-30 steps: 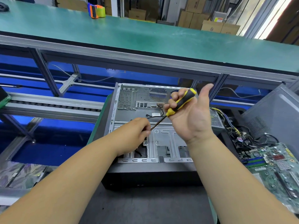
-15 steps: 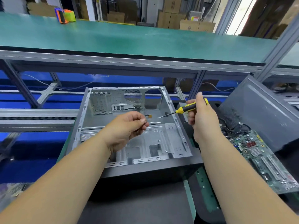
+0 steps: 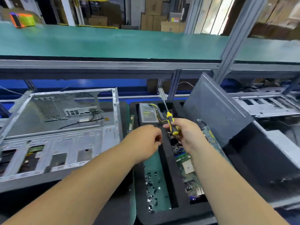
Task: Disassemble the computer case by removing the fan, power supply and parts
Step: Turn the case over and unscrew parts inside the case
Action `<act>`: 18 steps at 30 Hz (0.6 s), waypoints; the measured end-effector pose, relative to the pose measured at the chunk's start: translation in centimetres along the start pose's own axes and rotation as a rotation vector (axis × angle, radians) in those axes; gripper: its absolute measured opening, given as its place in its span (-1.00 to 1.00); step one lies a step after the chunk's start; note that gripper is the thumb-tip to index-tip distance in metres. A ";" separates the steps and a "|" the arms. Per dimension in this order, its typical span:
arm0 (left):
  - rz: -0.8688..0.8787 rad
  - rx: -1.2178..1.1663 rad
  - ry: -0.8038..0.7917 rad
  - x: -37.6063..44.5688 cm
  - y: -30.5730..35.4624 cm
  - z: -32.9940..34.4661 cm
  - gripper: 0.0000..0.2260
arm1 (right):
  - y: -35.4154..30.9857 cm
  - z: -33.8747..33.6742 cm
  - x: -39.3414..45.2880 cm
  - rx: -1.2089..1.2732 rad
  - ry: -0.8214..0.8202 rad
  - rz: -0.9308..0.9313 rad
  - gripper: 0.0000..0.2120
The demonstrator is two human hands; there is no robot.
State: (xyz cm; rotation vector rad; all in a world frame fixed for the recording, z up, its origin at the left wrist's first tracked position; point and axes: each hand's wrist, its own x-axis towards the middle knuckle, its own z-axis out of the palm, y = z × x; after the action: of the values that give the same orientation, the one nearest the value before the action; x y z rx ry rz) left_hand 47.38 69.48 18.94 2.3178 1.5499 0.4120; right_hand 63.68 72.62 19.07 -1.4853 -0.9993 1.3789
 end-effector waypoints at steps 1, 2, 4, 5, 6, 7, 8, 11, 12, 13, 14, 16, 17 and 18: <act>-0.011 0.052 -0.021 0.5 0.5 1.0 -0.96 | 0.3 -0.7 0.1 -0.013 -0.018 0.005 -0.71; -0.042 0.086 -0.042 1.0 1.0 2.1 -0.95 | 0.7 -1.5 0.3 -0.007 -0.036 0.002 -0.76; -0.124 0.120 -0.074 1.7 1.7 4.0 -0.93 | 1.5 -3.0 0.8 -0.027 -0.057 -0.016 -0.89; -0.158 0.124 -0.083 1.9 1.9 4.8 -0.92 | 1.9 -3.7 1.0 -0.061 -0.074 -0.025 -0.92; -0.187 0.122 -0.090 2.0 1.9 5.6 -0.92 | 2.4 -4.3 1.3 -0.103 -0.095 -0.027 -0.89; -0.215 0.111 -0.095 2.0 1.8 6.2 -0.93 | 2.9 -4.8 1.5 -0.164 -0.106 -0.024 -0.87; -0.245 0.097 -0.103 2.0 1.7 6.7 -0.95 | 3.4 -5.3 1.8 -0.236 -0.106 -0.021 -0.87; -0.327 0.054 -0.130 1.9 1.2 7.6 -0.94 | 5.1 -6.1 2.6 -0.451 -0.088 0.002 -0.85; -0.348 0.045 -0.134 1.9 1.0 7.8 -0.93 | 5.8 -6.2 2.9 -0.515 -0.093 0.015 -0.85; -0.364 0.036 -0.133 1.8 0.9 7.9 -0.92 | 6.4 -6.2 3.1 -0.581 -0.102 0.031 -0.84; -0.379 0.023 -0.124 1.8 0.8 7.9 -0.91 | 7.0 -6.2 3.4 -0.651 -0.111 0.043 -0.84; -0.406 -0.021 -0.076 1.6 0.8 7.6 -0.91 | 8.2 -5.8 4.0 -0.820 -0.127 0.065 -0.82; -0.413 -0.050 -0.041 1.6 0.9 7.4 -0.92 | 8.9 -5.6 4.3 -0.911 -0.145 0.082 -0.82; -0.416 -0.083 -0.006 1.5 1.0 7.2 -0.92 | 9.5 -5.3 4.5 -0.994 -0.171 0.104 -0.82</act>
State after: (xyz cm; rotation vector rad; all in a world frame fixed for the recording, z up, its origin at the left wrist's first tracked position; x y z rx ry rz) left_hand 51.68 69.81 12.91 1.8652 1.9112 0.3529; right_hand 69.29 73.55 8.78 -2.1511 -1.9042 1.1161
